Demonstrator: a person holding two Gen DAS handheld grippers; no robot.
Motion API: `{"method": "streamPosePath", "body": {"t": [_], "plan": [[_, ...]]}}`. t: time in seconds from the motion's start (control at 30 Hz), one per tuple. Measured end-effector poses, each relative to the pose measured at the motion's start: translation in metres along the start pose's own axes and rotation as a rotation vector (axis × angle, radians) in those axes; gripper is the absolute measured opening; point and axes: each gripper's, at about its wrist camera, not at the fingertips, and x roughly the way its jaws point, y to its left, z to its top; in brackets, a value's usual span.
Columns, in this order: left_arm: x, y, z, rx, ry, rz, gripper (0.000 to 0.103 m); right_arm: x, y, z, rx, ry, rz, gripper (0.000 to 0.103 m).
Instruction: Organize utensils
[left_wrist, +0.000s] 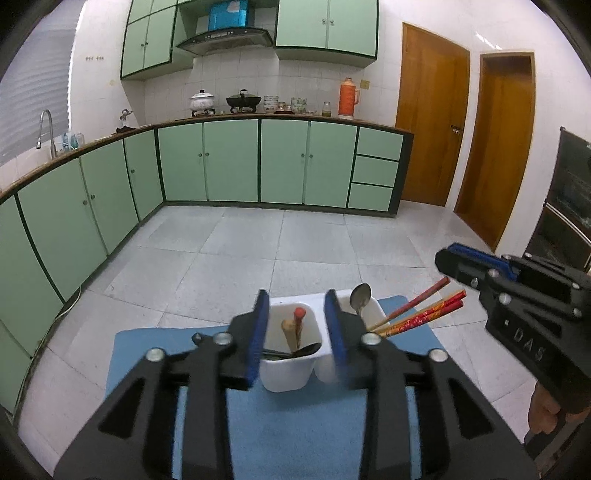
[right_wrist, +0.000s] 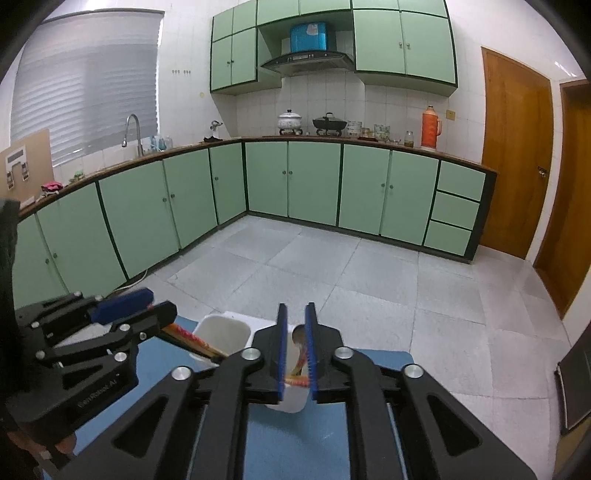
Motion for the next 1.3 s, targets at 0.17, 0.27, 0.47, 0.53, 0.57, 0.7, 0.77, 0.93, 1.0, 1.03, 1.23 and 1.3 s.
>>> {"method": "streamPosePath", "body": {"t": [0.17, 0.27, 0.47, 0.53, 0.57, 0.7, 0.77, 0.93, 1.0, 1.03, 1.23, 1.3], "plan": [[-0.015, -0.002, 0.0, -0.01, -0.031, -0.01, 0.044, -0.015, -0.002, -0.003, -0.005, -0.035, -0.019, 0.042], [-0.03, -0.003, 0.003, -0.015, -0.067, -0.007, 0.054, -0.033, -0.005, -0.003, -0.012, -0.068, -0.037, 0.054], [-0.077, -0.001, 0.001, -0.039, -0.162, 0.011, 0.077, -0.079, -0.009, -0.011, -0.023, -0.139, -0.08, 0.07], [-0.091, 0.0, -0.003, -0.049, -0.186, 0.018, 0.083, -0.093, -0.009, -0.017, -0.027, -0.147, -0.081, 0.071], [-0.097, 0.0, -0.006, -0.052, -0.195, 0.022, 0.086, -0.098, -0.007, -0.02, -0.029, -0.15, -0.083, 0.074], [-0.125, -0.003, -0.019, -0.062, -0.23, 0.041, 0.091, -0.126, -0.006, -0.04, -0.007, -0.163, -0.099, 0.083], [-0.135, -0.005, -0.027, -0.069, -0.232, 0.051, 0.094, -0.138, -0.008, -0.048, 0.019, -0.163, -0.093, 0.085], [-0.154, -0.014, -0.043, -0.064, -0.229, 0.048, 0.094, -0.163, -0.005, -0.07, 0.061, -0.157, -0.085, 0.089], [-0.16, -0.018, -0.05, -0.055, -0.225, 0.047, 0.095, -0.171, -0.001, -0.078, 0.059, -0.155, -0.087, 0.091], [-0.164, -0.02, -0.054, -0.048, -0.225, 0.046, 0.095, -0.174, 0.001, -0.08, 0.059, -0.153, -0.083, 0.092], [-0.183, -0.035, -0.072, 0.005, -0.233, 0.046, 0.095, -0.19, 0.013, -0.092, 0.054, -0.147, -0.059, 0.096], [-0.189, -0.037, -0.077, 0.009, -0.236, 0.043, 0.095, -0.197, 0.015, -0.095, 0.059, -0.153, -0.053, 0.096]]}}
